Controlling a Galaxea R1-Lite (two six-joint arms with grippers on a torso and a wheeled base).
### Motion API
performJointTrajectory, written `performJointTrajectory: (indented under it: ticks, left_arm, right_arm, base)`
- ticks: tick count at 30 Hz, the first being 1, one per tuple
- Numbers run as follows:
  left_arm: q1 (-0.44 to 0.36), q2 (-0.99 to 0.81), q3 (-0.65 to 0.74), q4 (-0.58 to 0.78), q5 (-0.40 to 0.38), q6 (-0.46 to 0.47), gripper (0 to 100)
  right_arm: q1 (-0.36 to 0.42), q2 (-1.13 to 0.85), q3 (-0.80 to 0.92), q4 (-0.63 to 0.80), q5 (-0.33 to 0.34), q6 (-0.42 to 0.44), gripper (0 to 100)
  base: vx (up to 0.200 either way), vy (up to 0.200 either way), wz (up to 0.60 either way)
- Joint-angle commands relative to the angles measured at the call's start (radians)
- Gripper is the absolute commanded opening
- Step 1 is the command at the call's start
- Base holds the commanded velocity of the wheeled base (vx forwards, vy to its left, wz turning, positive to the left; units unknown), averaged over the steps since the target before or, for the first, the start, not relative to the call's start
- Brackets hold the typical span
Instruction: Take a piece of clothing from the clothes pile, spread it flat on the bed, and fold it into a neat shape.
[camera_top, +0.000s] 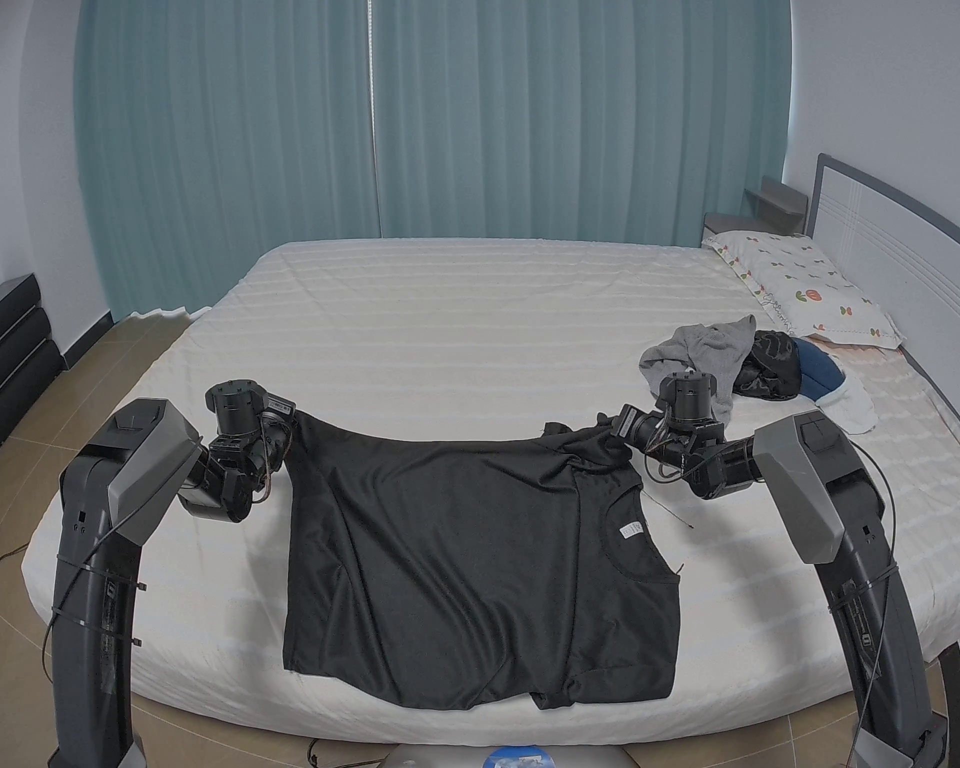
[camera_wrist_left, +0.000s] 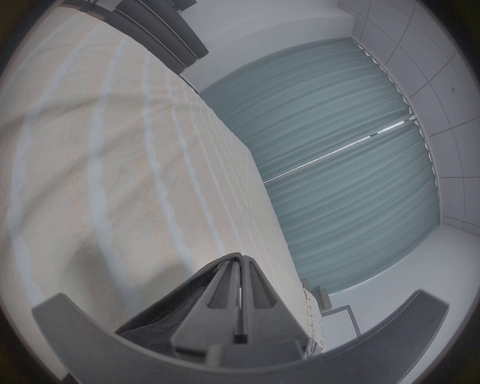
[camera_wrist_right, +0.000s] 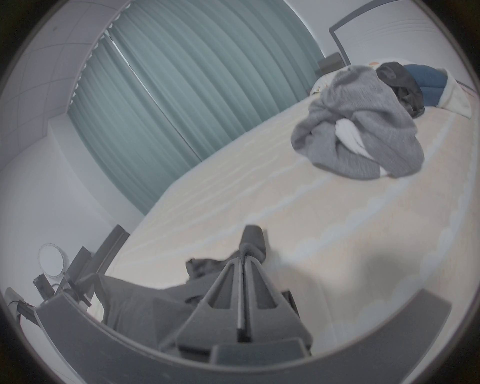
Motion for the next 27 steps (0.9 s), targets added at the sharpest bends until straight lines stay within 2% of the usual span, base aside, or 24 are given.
performJointTrajectory:
  ticks: [1, 7, 17, 18, 22, 27]
  left_arm:
    - [0.000, -0.001, 0.001, -0.002, 0.001, 0.000, 0]
    - [0.000, -0.001, 0.001, -0.008, 0.002, 0.001, 0]
    - [0.000, -0.001, 0.001, -0.010, 0.008, 0.000, 0]
    - [0.001, -0.001, 0.001, -0.010, 0.011, 0.001, 0]
    - [0.004, -0.001, 0.001, -0.008, 0.017, 0.001, 0]
    - [0.008, 0.003, -0.007, -0.010, 0.051, 0.001, 0]
  right_arm:
    - [-0.022, -0.019, -0.008, -0.072, -0.009, 0.002, 0]
    - [-0.045, -0.042, -0.008, -0.217, -0.025, -0.012, 0]
    - [-0.054, -0.002, -0.008, -0.240, 0.023, -0.075, 0]
    - [-0.049, 0.011, -0.008, -0.238, 0.026, -0.076, 100]
    - [-0.035, 0.060, -0.008, -0.212, 0.066, -0.075, 100]
    - [-0.043, 0.073, -0.008, -0.164, 0.055, -0.052, 100]
  base:
    - [0.000, 0.000, 0.00]
    - [0.000, 0.000, 0.00]
    - [0.000, 0.000, 0.00]
    - [0.000, 0.000, 0.00]
    - [0.000, 0.000, 0.00]
    - [0.000, 0.000, 0.00]
